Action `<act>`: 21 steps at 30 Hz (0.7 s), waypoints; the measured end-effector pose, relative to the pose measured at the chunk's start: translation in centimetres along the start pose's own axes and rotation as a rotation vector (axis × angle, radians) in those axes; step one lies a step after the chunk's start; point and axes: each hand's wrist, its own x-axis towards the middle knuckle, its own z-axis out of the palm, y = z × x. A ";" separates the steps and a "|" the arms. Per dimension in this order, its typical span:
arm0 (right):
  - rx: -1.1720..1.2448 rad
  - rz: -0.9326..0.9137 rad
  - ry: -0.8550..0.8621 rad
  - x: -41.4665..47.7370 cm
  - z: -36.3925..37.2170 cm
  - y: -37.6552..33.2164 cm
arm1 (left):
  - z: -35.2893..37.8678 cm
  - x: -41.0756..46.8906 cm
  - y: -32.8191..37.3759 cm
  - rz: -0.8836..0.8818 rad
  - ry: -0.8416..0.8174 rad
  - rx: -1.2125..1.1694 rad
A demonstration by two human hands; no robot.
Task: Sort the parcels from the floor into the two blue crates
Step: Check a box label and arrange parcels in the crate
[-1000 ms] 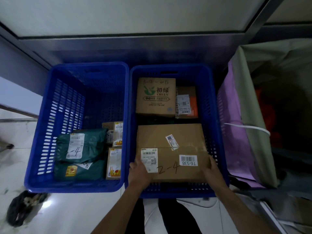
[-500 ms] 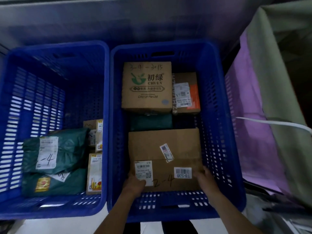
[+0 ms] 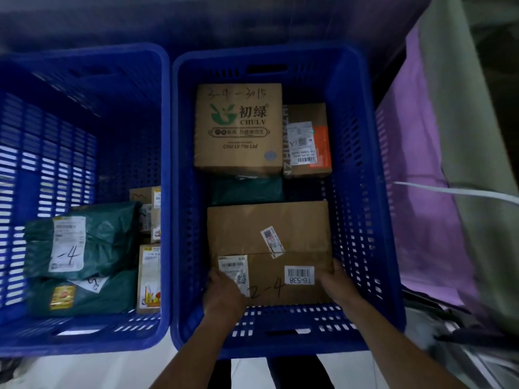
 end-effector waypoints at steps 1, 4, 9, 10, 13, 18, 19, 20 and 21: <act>-0.039 -0.004 -0.010 0.0 0.0 -0.1 | -0.2 0.0 0.0 0.016 -0.004 0.003; -0.160 0.005 -0.025 0.5 -0.3 -0.5 | -1.4 0.3 -0.3 0.060 -0.005 -0.016; -0.356 0.025 -0.011 1.3 -0.6 -0.7 | -3.5 0.9 -0.8 0.164 0.023 0.021; -0.364 0.007 -0.005 0.9 -0.4 -1.0 | -3.9 0.9 -0.7 0.176 0.031 0.032; -0.372 -0.041 0.019 -0.5 -0.1 -1.8 | -5.0 0.7 -0.1 0.217 0.042 0.057; -0.412 -0.087 0.061 -2.0 0.3 -2.7 | -5.5 -0.1 0.2 0.277 0.030 0.066; -0.418 -0.085 0.057 -2.2 0.4 -2.7 | -5.6 -0.3 0.1 0.288 0.027 0.069; -0.417 -0.086 0.055 -2.4 0.4 -2.7 | -5.8 -0.6 0.1 0.297 0.024 0.073; -0.422 -0.087 0.051 -2.7 0.3 -2.8 | -6.0 -1.0 0.0 0.303 0.023 0.079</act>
